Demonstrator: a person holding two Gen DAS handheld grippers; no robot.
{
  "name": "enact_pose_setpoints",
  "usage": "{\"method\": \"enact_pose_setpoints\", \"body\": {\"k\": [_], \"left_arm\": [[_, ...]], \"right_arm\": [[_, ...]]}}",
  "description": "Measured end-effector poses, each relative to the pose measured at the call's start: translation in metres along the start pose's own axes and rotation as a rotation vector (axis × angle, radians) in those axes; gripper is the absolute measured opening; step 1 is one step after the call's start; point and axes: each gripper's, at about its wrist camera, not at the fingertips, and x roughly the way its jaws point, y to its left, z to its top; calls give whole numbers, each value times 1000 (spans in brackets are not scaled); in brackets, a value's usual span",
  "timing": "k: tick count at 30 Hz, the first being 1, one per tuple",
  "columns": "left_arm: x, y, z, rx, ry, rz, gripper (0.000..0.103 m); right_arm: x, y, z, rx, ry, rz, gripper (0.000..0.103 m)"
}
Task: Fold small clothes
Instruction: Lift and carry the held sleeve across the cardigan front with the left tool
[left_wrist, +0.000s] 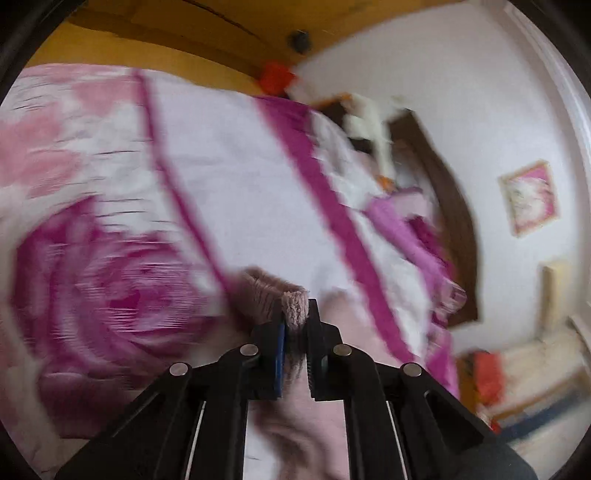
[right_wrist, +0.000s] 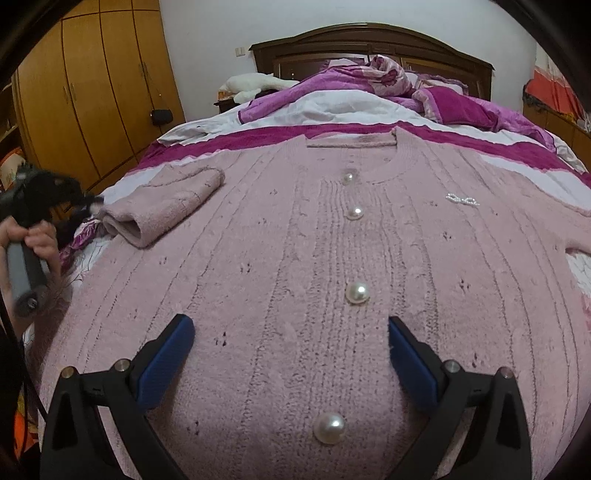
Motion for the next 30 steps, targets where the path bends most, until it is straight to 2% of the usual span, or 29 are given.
{"method": "enact_pose_setpoints", "body": {"k": [6, 10, 13, 15, 18, 21, 25, 27, 30], "left_arm": [[-6, -61, -6, 199, 53, -82, 0], [-11, -109, -31, 303, 84, -135, 0], [-13, -144, -54, 365, 108, -167, 0], [-16, -165, -70, 425, 130, -180, 0], [-16, -197, -95, 498, 146, -189, 0], [-20, -214, -115, 518, 163, -217, 0], [-5, -231, -138, 516, 214, -226, 0], [4, -236, -151, 520, 246, -228, 0], [18, -246, -181, 531, 302, -219, 0]], "right_arm": [[-24, -20, -4, 121, -94, 46, 103], [-31, -28, 1, 142, -100, 71, 103], [-35, -30, 3, 83, -126, 58, 103], [-40, -34, 2, 62, -145, 80, 103], [-48, -47, 8, 95, -139, 59, 103], [-66, -71, 15, 159, -214, 12, 103], [-76, -101, 28, 192, -208, -70, 103], [-77, -120, 31, 234, -198, -59, 103], [-72, -151, 38, 282, -134, 6, 103]]}}
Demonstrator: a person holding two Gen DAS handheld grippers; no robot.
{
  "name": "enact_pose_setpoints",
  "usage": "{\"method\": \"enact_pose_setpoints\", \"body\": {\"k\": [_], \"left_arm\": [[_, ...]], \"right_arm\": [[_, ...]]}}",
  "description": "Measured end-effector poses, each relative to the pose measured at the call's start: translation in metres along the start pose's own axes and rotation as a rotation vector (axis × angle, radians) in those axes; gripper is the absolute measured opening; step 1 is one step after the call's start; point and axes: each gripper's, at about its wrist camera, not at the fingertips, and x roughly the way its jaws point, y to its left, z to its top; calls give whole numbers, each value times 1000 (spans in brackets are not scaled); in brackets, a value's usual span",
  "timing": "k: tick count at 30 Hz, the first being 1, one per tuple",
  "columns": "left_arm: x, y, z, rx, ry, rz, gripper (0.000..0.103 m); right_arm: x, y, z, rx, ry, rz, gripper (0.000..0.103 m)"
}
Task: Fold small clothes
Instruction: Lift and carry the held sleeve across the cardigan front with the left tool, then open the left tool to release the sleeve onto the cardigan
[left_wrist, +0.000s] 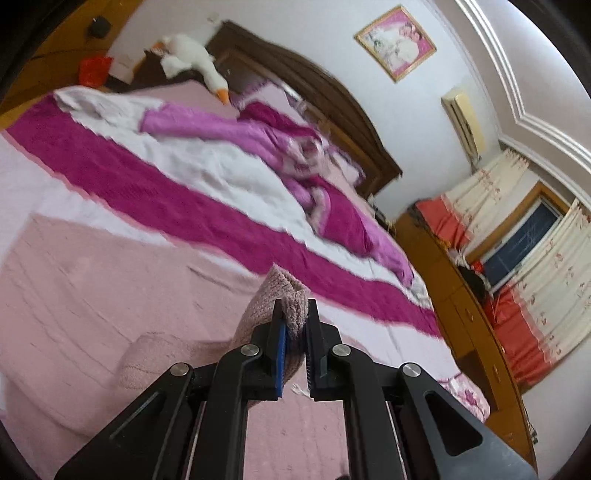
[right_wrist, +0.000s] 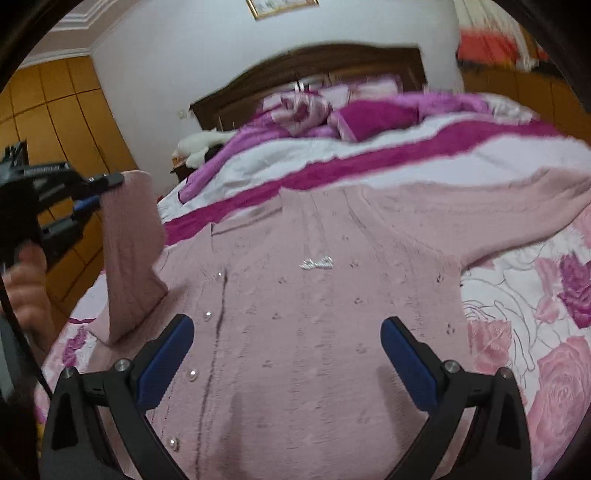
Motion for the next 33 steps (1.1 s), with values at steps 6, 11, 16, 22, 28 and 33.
{"method": "enact_pose_setpoints", "body": {"k": [6, 11, 16, 22, 28, 33], "left_arm": [[50, -32, -21, 1, 34, 17, 0], [84, -39, -30, -74, 109, -18, 0], [57, -24, -43, -38, 141, -34, 10], [-16, 32, -48, 8, 13, 254, 12], [-40, 98, -45, -58, -42, 447, 12], [-38, 144, -60, -148, -53, 412, 12]], "right_arm": [[-3, -45, 8, 61, 16, -44, 103], [-1, -67, 9, 137, 30, -29, 103], [-2, -58, 10, 118, 9, -23, 103], [22, -42, 14, 28, 73, 38, 66], [87, -51, 37, 80, 226, 178, 51], [141, -75, 44, 363, 329, 362, 51]]}}
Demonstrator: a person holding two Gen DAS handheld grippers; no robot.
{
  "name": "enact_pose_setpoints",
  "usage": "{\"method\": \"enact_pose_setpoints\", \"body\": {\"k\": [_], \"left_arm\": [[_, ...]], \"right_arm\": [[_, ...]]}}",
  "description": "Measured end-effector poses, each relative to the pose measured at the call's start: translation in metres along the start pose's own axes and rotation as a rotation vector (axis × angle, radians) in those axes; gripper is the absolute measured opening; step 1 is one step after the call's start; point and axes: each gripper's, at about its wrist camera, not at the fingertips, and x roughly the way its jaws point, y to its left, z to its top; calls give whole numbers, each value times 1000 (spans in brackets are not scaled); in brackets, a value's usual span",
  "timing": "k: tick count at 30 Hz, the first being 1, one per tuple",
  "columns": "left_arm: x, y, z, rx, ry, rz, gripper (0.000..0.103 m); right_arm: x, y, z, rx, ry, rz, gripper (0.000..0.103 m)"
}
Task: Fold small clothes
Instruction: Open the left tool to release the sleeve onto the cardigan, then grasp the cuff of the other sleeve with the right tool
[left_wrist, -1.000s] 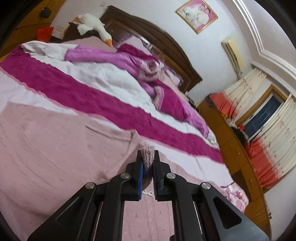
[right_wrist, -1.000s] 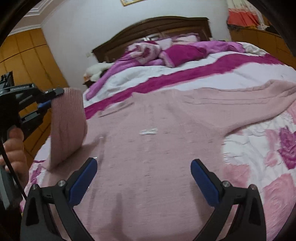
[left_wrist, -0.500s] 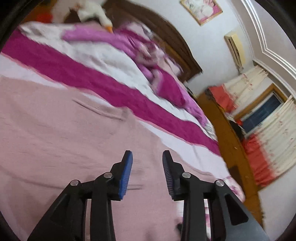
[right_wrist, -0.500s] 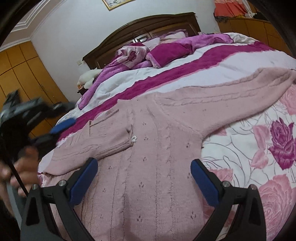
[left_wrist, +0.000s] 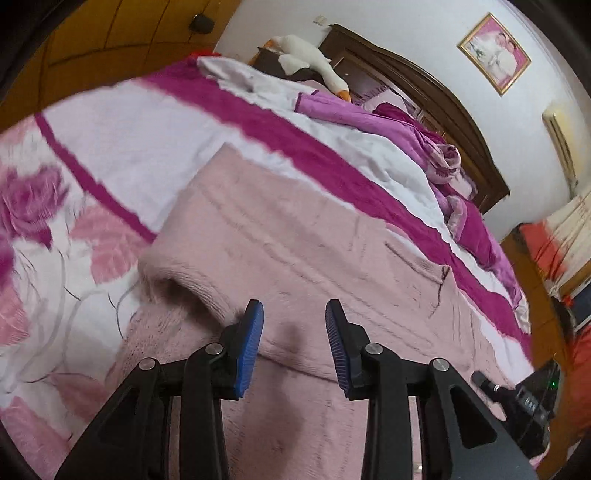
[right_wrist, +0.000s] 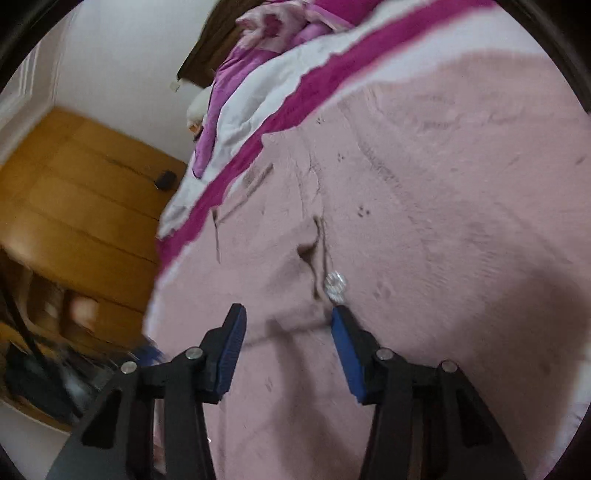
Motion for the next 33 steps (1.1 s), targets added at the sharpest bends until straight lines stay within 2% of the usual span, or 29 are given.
{"method": "enact_pose_setpoints", "body": {"k": [3, 4, 5, 6, 8, 11, 15, 19, 21, 24, 25, 28, 30, 33], "left_arm": [[15, 4, -3, 6, 36, 14, 11], [15, 1, -3, 24, 32, 12, 11], [14, -1, -3, 38, 29, 10, 12], [12, -2, -4, 47, 29, 2, 12], [11, -2, -5, 44, 29, -9, 12], [12, -5, -6, 55, 30, -24, 12], [11, -10, -7, 65, 37, -33, 12], [-3, -8, -1, 34, -7, -164, 12], [-14, -3, 3, 6, -64, -207, 12], [-17, 8, 9, -50, -58, -260, 12], [-15, 13, 10, -72, -57, -265, 12], [-5, 27, 14, -128, -30, -198, 12], [3, 39, 14, -185, -14, -191, 12], [13, 51, 13, -230, 20, -166, 0]], "right_arm": [[7, -4, 0, 42, -49, 83, 51], [8, -6, -1, 54, -67, 97, 43], [9, -7, -2, 62, -84, 110, 23], [12, -8, -3, 68, -83, 116, 11], [14, -3, -5, 46, -81, 96, 10], [-2, 24, -8, -73, -139, 56, 10], [-27, 52, -6, -152, -212, 52, 10], [-43, 59, -5, -200, -246, 8, 10], [-46, 57, 0, -194, -255, -41, 10], [-62, 44, 6, -148, -280, -42, 10], [-67, 41, 8, -143, -293, -47, 10], [-81, 35, 12, -134, -321, -46, 10], [-83, 35, 13, -138, -320, -58, 10], [-81, 36, 11, -167, -300, -95, 10]]}}
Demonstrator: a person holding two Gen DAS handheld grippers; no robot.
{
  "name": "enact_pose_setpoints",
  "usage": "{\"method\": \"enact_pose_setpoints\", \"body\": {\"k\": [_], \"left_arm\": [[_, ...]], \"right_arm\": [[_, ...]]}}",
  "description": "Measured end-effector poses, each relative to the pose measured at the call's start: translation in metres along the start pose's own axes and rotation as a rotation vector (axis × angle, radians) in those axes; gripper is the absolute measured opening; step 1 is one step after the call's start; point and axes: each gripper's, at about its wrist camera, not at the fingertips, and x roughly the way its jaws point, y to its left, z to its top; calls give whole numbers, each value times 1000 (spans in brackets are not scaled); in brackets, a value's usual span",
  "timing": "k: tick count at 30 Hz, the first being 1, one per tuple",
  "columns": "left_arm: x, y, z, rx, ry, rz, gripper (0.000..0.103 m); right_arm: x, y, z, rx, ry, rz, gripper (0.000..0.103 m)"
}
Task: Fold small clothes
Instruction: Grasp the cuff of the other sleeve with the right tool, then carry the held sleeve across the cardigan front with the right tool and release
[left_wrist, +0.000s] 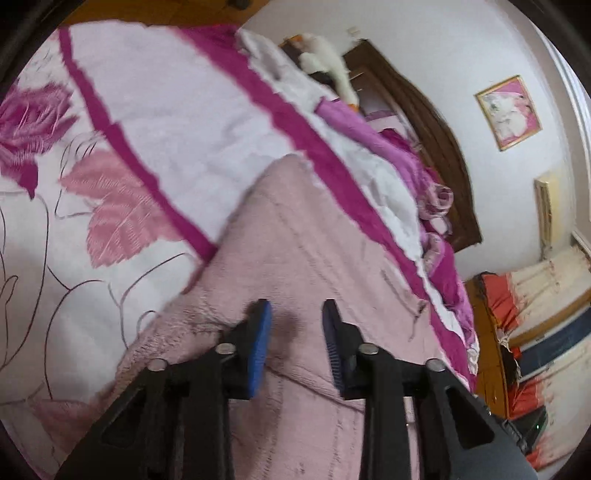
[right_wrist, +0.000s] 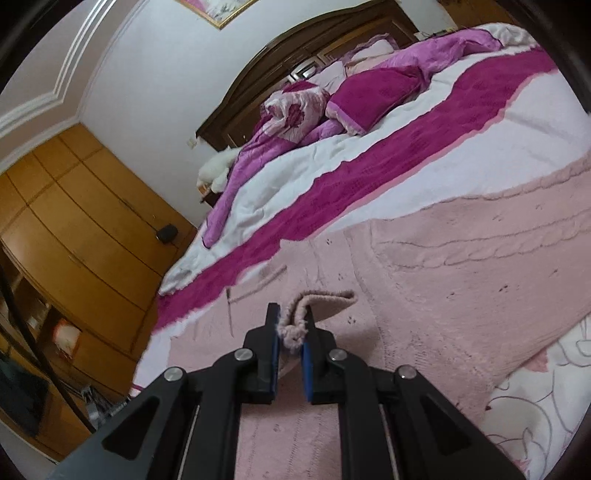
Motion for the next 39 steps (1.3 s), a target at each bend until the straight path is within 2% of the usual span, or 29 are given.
{"method": "enact_pose_setpoints", "body": {"k": [5, 8, 15, 18, 20, 22, 24, 28, 30, 32, 34, 39], "left_arm": [[2, -5, -6, 63, -12, 36, 0], [3, -15, -10, 127, -2, 53, 0], [7, -10, -12, 114, -3, 53, 0], [10, -14, -15, 136, -7, 78, 0], [11, -16, -16, 148, -10, 90, 0], [12, -18, -17, 160, -17, 102, 0], [14, -23, -19, 184, -24, 122, 0], [16, -43, -27, 297, -46, 198, 12], [13, -56, -34, 348, -66, 221, 13], [7, -72, -44, 373, -85, 178, 13], [5, -99, -64, 412, -83, 95, 13], [31, -192, -128, 575, 63, -56, 13]], "right_arm": [[22, -12, -11, 19, 106, -73, 10], [24, -22, -15, 25, 127, -118, 10], [20, -37, -14, 70, 141, -90, 10], [28, -35, -18, 40, 172, -135, 10], [35, -38, -23, 22, 200, -195, 14], [38, -46, -26, 56, 228, -208, 15], [32, -50, -25, 75, 225, -187, 16], [8, -50, -19, 45, 198, -181, 17], [-9, -51, -15, 14, 167, -188, 17], [-28, -55, -9, -16, 124, -207, 17], [-49, -62, 1, -18, 83, -230, 17], [-109, -102, 27, 77, -76, -252, 17]]}}
